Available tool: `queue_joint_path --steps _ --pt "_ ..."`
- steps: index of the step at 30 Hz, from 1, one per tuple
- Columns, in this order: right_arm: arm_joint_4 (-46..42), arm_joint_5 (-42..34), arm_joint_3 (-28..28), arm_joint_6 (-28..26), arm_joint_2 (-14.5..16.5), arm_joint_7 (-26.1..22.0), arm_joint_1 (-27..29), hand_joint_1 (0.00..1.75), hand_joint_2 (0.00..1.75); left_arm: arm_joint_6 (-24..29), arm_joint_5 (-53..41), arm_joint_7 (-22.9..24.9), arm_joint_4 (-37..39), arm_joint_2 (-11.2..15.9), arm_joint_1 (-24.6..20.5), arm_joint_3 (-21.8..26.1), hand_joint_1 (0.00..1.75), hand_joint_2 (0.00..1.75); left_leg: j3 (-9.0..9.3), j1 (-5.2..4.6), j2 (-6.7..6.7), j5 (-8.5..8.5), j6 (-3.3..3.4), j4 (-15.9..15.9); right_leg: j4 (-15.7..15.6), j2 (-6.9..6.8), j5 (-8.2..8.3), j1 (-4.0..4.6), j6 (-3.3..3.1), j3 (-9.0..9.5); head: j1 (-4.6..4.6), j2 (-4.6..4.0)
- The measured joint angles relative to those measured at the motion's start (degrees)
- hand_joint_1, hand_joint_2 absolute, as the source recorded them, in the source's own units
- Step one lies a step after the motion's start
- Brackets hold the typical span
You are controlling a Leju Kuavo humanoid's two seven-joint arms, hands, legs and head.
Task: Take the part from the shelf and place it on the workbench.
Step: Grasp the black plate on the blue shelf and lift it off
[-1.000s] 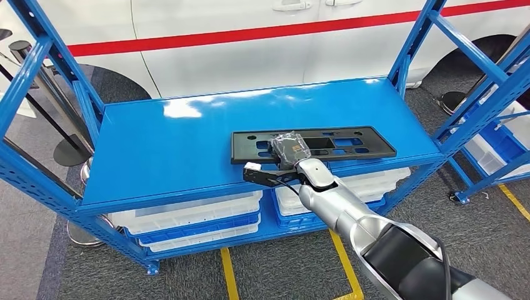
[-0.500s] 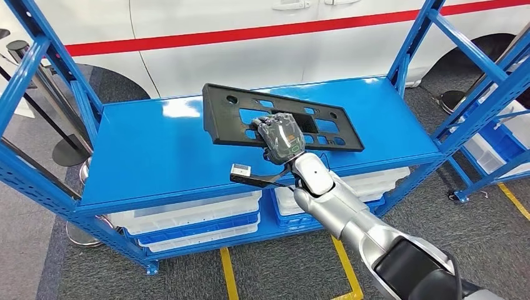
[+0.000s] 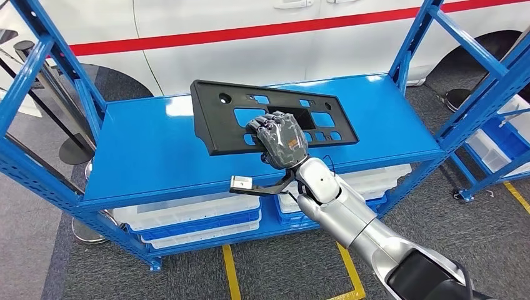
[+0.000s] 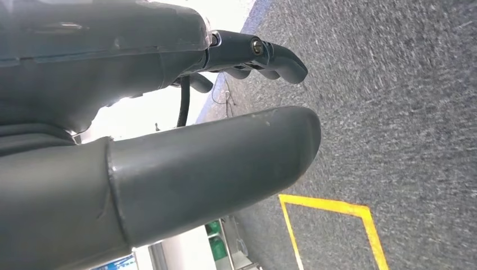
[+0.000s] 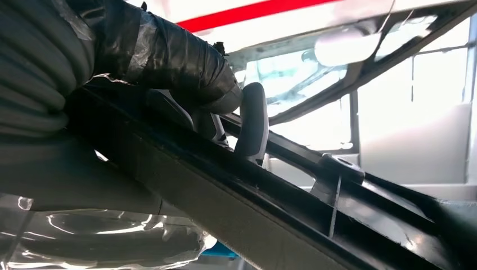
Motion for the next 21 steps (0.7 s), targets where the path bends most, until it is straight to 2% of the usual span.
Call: queue_joint_path --steps 1,3,4,5,6,7,9,10,11,12,14,15,16,17,19,20,21 --pt "-0.27 0.0 0.0 0.01 -0.07 0.01 0.04 1.75 1.75 0.0 0.01 -0.01 0.0 0.01 -0.05 0.02 0.0 0.0 -0.26 -0.07 -0.04 0.06 -0.46 0.32 -1.15 0.09 0.18 0.18 -0.35 0.42 -0.01 0.0" --pt "-0.66 0.0 0.0 0.03 -0.16 -0.01 0.13 1.75 1.75 0.01 0.02 -0.02 0.0 0.02 -0.07 0.06 0.0 0.0 -0.61 -0.15 -0.13 0.55 -1.41 0.38 -1.13 0.19 0.44 0.44 -1.25 -0.18 -0.02 0.0" --pt "-0.79 0.0 0.0 0.03 -0.2 -0.01 0.12 1.75 1.75 -0.01 0.03 -0.02 0.01 0.01 -0.04 0.07 0.0 0.0 -0.84 -0.05 -0.13 0.48 -1.82 0.52 -1.4 0.1 0.64 0.36 -1.76 -0.43 -0.02 0.0" --pt "-0.92 0.0 0.0 0.04 -0.22 0.0 0.12 1.75 1.75 -0.02 0.03 -0.01 0.01 -0.02 0.0 0.08 0.0 0.0 -1.24 0.05 -0.09 -0.29 -2.19 1.08 -1.48 0.01 1.07 0.27 -2.31 -0.78 -0.03 0.0" --pt "-1.03 0.0 0.0 0.05 -0.24 0.01 0.12 1.75 1.75 -0.04 0.03 0.0 0.02 -0.03 0.05 0.08 0.0 0.0 -1.86 0.15 -0.05 -1.92 -2.45 2.62 -1.65 -0.09 1.54 0.16 -2.83 -1.17 -0.03 0.0" --pt "-1.1 0.0 0.0 0.06 -0.24 0.02 0.13 1.75 1.75 -0.06 0.03 0.01 0.02 -0.04 0.05 0.08 0.0 0.0 -2.78 0.26 0.0 -4.34 -2.66 5.29 -1.75 -0.19 2.0 0.14 -3.2 -1.65 -0.04 0.0" --pt "-1.14 0.01 0.0 0.07 -0.25 -0.01 0.19 1.75 1.75 0.02 0.01 0.02 0.02 -0.02 -0.02 0.09 0.0 0.0 -4.85 0.29 0.02 -9.04 -2.98 12.39 -1.71 -0.34 2.87 0.32 -3.47 -2.83 -0.04 0.0" --pt "-1.1 0.03 0.0 0.05 -0.25 -0.02 0.21 1.75 1.75 0.07 0.0 0.02 0.02 0.0 -0.06 0.11 0.0 0.0 -5.22 0.29 0.02 -10.11 -3.06 14.93 -1.65 -0.44 3.32 0.4 -3.47 -3.47 -0.04 0.0" --pt "-1.07 0.08 0.01 0.04 -0.25 -0.05 0.22 1.75 1.75 0.14 -0.01 0.02 0.02 0.01 -0.1 0.13 0.0 0.0 -4.68 0.29 0.02 -9.99 -3.07 15.65 -1.57 -0.53 3.74 0.46 -3.42 -4.1 -0.04 0.0" --pt "-1.03 0.18 0.01 0.02 -0.22 -0.09 0.22 1.75 1.75 0.19 0.02 0.02 0.02 0.02 -0.12 0.15 0.0 0.0 -3.08 0.29 0.02 -8.88 -3.0 14.24 -1.45 -0.61 4.13 0.47 -3.34 -4.67 -0.04 0.0" --pt "-1.0 0.67 0.08 -0.03 0.1 -0.17 0.1 1.75 1.75 0.3 0.17 0.01 0.02 0.05 -0.16 0.37 0.0 0.0 2.25 0.26 0.02 -6.47 -2.67 6.83 -1.15 -0.67 4.82 0.49 -3.0 -5.62 -0.04 0.0" --pt "-0.98 1.03 0.23 -0.04 0.42 -0.1 -0.06 1.75 1.75 0.34 0.25 0.0 0.02 0.05 -0.2 0.59 0.0 0.0 4.62 0.13 -0.03 -5.95 -2.46 3.2 -1.08 -0.67 5.19 0.51 -2.69 -5.95 -0.03 0.0" --pt "-0.94 1.46 0.51 -0.04 0.81 0.06 -0.29 1.75 1.75 0.36 0.26 0.03 0.02 -0.02 -0.23 0.84 0.0 0.0 6.03 -0.02 -0.07 -5.83 -2.21 0.69 -1.09 -0.66 5.6 0.53 -2.32 -6.13 -0.03 0.0" --pt "-0.89 1.86 0.91 -0.04 1.21 0.42 -0.53 1.75 1.75 0.35 0.07 0.17 0.02 -0.22 -0.25 1.04 0.0 0.0 6.49 -0.21 -0.13 -6.0 -1.97 -0.47 -1.21 -0.65 6.05 0.51 -1.88 -6.23 -0.02 0.0" --pt "-0.82 2.56 1.71 -0.02 1.71 1.32 -0.86 1.75 1.75 0.57 -0.67 0.77 0.01 -1.16 -0.22 1.23 0.0 0.0 6.02 -0.37 -0.17 -5.17 -1.2 -0.84 -1.63 -0.62 6.83 0.46 -0.96 -6.24 -0.02 0.0" --pt "-0.84 2.79 2.0 0.0 1.78 1.75 -0.93 1.75 1.75 0.88 -1.14 1.11 -0.02 -1.81 -0.22 1.25 0.0 0.0 5.79 -0.35 -0.11 -4.58 -0.69 -1.11 -1.44 -0.54 6.43 0.42 -0.63 -6.44 -0.02 0.0" --pt "-0.94 2.93 2.23 0.01 1.74 2.0 -0.98 1.75 1.75 1.28 -1.55 1.38 -0.06 -2.49 -0.22 1.25 0.0 0.0 5.38 -0.3 -0.03 -3.83 -0.08 -1.39 -0.33 -0.46 4.92 0.43 -0.46 -6.9 -0.01 0.0"
